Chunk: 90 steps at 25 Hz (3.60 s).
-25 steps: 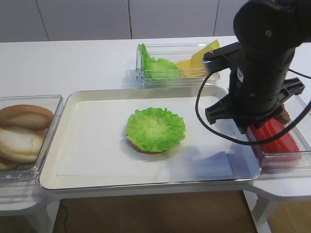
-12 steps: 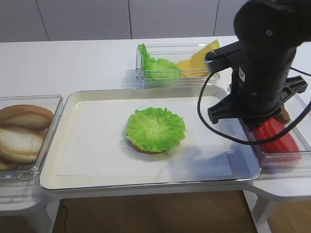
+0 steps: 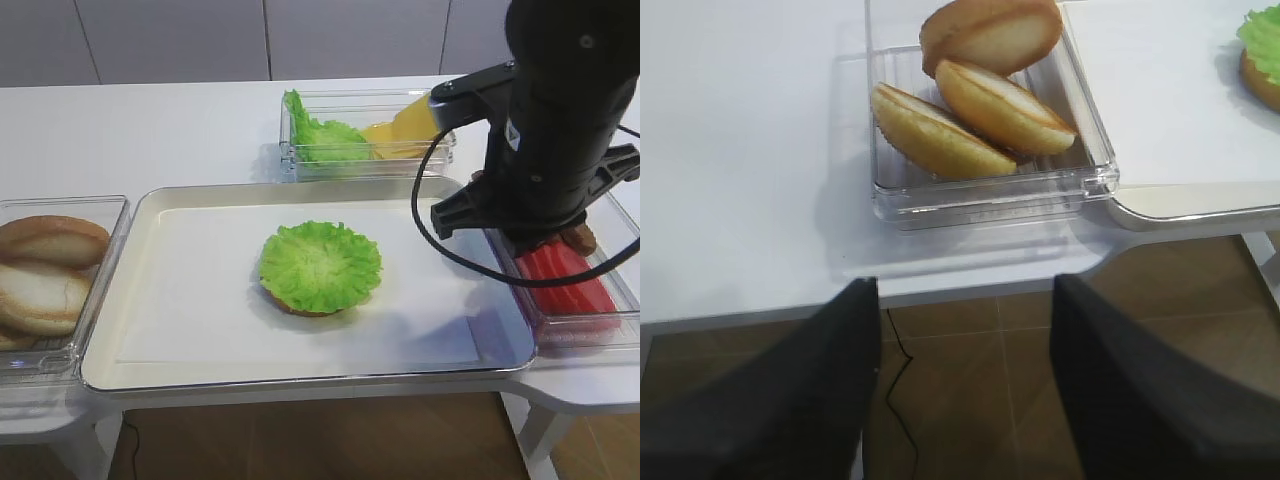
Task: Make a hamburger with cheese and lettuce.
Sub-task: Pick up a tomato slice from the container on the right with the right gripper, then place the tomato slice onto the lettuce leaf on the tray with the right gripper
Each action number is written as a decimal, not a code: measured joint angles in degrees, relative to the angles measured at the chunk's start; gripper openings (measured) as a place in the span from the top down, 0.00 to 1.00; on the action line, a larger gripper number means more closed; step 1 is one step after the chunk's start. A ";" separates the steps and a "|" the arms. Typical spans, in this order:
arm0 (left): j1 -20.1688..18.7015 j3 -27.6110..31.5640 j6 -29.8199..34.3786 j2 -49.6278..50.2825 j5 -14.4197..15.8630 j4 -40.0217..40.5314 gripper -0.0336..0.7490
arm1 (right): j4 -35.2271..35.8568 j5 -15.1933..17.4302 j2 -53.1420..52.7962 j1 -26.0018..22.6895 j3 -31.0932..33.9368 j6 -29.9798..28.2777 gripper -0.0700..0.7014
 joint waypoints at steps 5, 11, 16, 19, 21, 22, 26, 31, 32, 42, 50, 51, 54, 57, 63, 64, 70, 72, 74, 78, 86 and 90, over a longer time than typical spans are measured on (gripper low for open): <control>0.00 0.00 0.00 0.00 0.00 0.00 0.44 | 0.35 0.00 -3.15 0.00 0.00 0.00 0.85; 0.00 0.00 0.00 0.00 0.00 0.00 0.44 | 1.05 1.32 -6.52 0.00 0.00 0.08 0.85; 0.00 0.00 0.00 0.00 0.00 0.00 0.44 | 1.48 1.71 -10.40 0.00 0.00 0.08 0.85; 0.00 0.00 0.00 0.00 0.00 0.00 0.44 | 1.63 2.07 -12.66 0.00 0.00 0.08 0.85; 0.00 0.00 0.00 0.00 0.00 0.00 0.44 | 2.13 2.20 -14.05 0.00 0.00 0.08 0.85; 0.00 0.00 0.00 0.00 0.00 0.00 0.44 | 2.56 2.31 -14.77 0.00 0.00 0.08 0.85; 0.00 0.00 0.00 0.00 0.00 0.00 0.44 | 4.09 2.29 -16.81 0.00 0.00 0.08 0.86; 0.00 0.00 0.00 0.00 0.00 0.00 0.44 | 8.93 0.28 -17.82 0.00 -0.81 -2.01 0.86; 0.00 0.00 0.00 0.00 0.00 0.00 0.44 | 9.96 -0.63 -17.82 0.00 -1.14 -2.28 0.86; 0.00 0.00 0.00 0.00 0.00 0.00 0.44 | 14.91 -3.18 -12.21 0.00 -7.44 -7.82 0.86; 0.00 0.00 0.00 0.00 0.00 0.00 0.44 | 15.84 -2.94 -4.01 1.54 -13.79 -9.89 0.86; 0.00 0.00 0.00 0.00 0.00 0.00 0.44 | 15.06 -2.46 -2.82 2.52 -14.63 -9.89 0.86; 0.00 0.00 0.00 0.00 0.00 0.00 0.44 | 11.31 -1.39 0.84 5.72 -16.50 -8.36 0.86; 0.00 0.00 0.00 0.00 0.00 0.00 0.44 | 8.63 -0.93 4.18 7.80 -17.92 -6.79 0.86; 0.00 0.00 0.00 0.00 0.00 0.00 0.44 | 6.69 -0.79 8.62 9.03 -21.04 -6.10 0.86; 0.00 0.00 0.00 0.00 0.00 0.00 0.44 | 6.65 -0.68 9.17 9.13 -21.47 -6.01 0.86; 0.00 0.00 0.00 0.00 0.00 0.00 0.44 | 6.15 -0.69 11.55 9.13 -22.36 -6.01 0.86; 0.00 0.00 0.00 0.00 0.00 0.00 0.44 | 6.15 -0.69 12.26 9.13 -22.36 -6.01 0.86; 0.00 0.00 0.00 0.00 0.00 0.00 0.44 | 6.07 -0.69 12.77 9.13 -22.36 -6.01 0.86; 0.00 0.00 0.00 0.00 0.00 0.00 0.44 | 6.07 -1.90 13.00 9.13 -22.36 -6.01 0.86; 0.00 0.00 0.00 0.00 0.00 0.00 0.44 | 6.07 -2.39 13.92 9.13 -22.36 -6.01 0.86; 0.00 0.00 0.00 0.00 0.00 0.00 0.44 | 6.07 -2.61 13.92 9.13 -22.36 -6.01 0.86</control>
